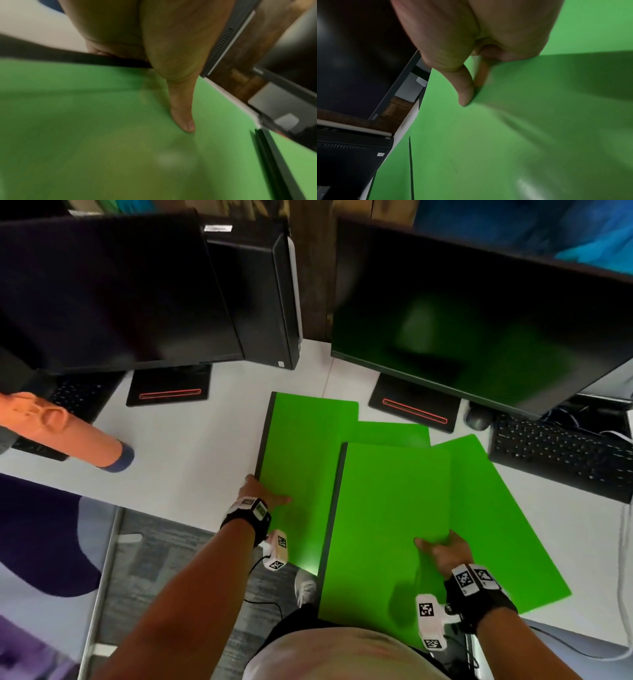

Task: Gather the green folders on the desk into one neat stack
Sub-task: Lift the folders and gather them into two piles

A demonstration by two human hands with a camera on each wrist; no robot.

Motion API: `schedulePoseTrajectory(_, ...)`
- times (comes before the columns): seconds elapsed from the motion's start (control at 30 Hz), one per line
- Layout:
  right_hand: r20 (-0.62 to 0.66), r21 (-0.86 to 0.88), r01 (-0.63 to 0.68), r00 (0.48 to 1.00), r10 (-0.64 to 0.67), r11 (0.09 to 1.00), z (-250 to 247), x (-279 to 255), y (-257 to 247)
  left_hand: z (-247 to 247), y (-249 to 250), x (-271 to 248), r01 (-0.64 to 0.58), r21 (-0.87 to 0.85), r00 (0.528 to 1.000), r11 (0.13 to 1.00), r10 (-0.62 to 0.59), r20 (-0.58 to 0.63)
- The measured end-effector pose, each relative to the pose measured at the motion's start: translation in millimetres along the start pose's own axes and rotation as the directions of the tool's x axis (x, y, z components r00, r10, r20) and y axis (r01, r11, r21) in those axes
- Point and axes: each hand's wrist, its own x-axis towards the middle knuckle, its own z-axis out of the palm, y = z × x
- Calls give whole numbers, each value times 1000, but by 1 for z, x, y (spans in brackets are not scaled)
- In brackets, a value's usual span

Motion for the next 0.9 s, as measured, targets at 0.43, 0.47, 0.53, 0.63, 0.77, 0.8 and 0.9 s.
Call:
schedulePoseTrajectory(0.43,-59,286,-26,997,44,958,-35,23,16,-93,-30,-52,-259,-565,962,783,260,-81)
schedulePoseTrajectory(0.47,-53,307,-19,998,38,952,-40,18,13,-103,-32,-59,-277,-558,958,782,268,-101)
schedulePoseTrajectory(0.53,-85,342,-8,996,39,940,-47,15,13,-122,-36,-73,-317,-566,946,761,300,-127)
schedulePoseTrajectory(0.63,-134,337,40,991,5,941,-50,4,9,-137,-37,-92,-375,-570,922,731,361,-143)
schedulePoseTrajectory(0.77,-90,355,62,995,-32,933,-37,4,1,-105,-25,-103,-389,-632,894,670,442,-81)
schedulePoseTrajectory(0.8,-79,370,68,996,-41,926,-34,-1,-5,-89,-19,-106,-373,-649,891,664,450,-51)
schedulePoseTrajectory(0.9,-53,475,93,996,-77,875,-28,-9,-20,-36,0,-106,-350,-644,880,680,475,24)
